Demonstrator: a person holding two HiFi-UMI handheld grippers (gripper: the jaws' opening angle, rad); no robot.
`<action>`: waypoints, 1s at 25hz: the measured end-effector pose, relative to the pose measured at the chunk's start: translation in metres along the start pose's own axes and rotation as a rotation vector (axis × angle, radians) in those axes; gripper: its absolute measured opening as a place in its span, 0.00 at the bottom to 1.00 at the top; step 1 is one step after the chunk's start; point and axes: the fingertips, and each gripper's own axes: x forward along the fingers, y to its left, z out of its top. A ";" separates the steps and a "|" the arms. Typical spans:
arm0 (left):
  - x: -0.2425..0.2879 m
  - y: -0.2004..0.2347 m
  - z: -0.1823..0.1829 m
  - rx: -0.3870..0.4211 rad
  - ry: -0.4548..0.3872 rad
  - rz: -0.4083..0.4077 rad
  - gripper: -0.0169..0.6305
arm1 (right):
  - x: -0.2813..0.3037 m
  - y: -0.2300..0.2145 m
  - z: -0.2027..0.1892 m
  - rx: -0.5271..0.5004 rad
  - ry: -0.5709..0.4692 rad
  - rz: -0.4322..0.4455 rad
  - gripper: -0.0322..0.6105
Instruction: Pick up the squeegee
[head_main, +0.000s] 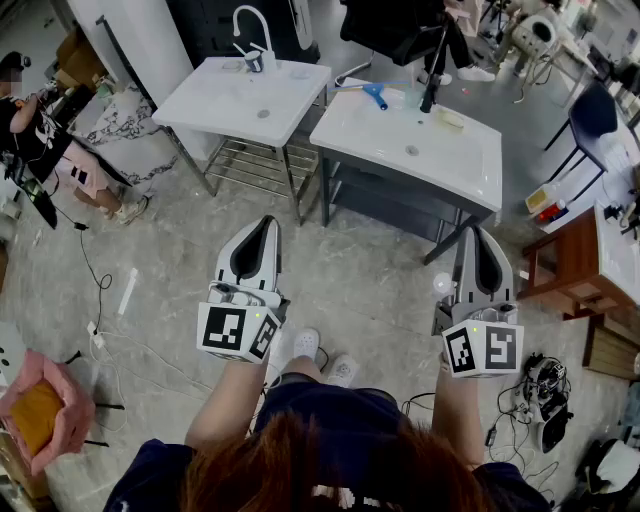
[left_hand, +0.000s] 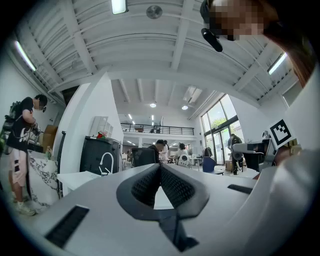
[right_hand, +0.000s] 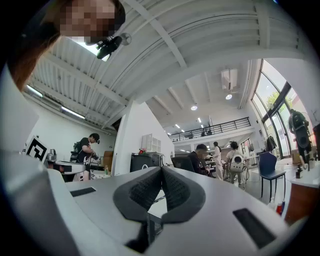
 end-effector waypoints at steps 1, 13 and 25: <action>-0.001 -0.002 0.000 -0.003 0.002 0.001 0.06 | -0.003 -0.001 0.002 0.000 -0.002 0.002 0.07; -0.001 -0.023 -0.005 -0.006 0.009 0.020 0.06 | -0.019 -0.023 0.002 0.023 -0.016 0.014 0.07; 0.077 -0.005 -0.021 -0.014 0.005 -0.012 0.06 | 0.058 -0.035 -0.033 0.045 0.056 0.071 0.20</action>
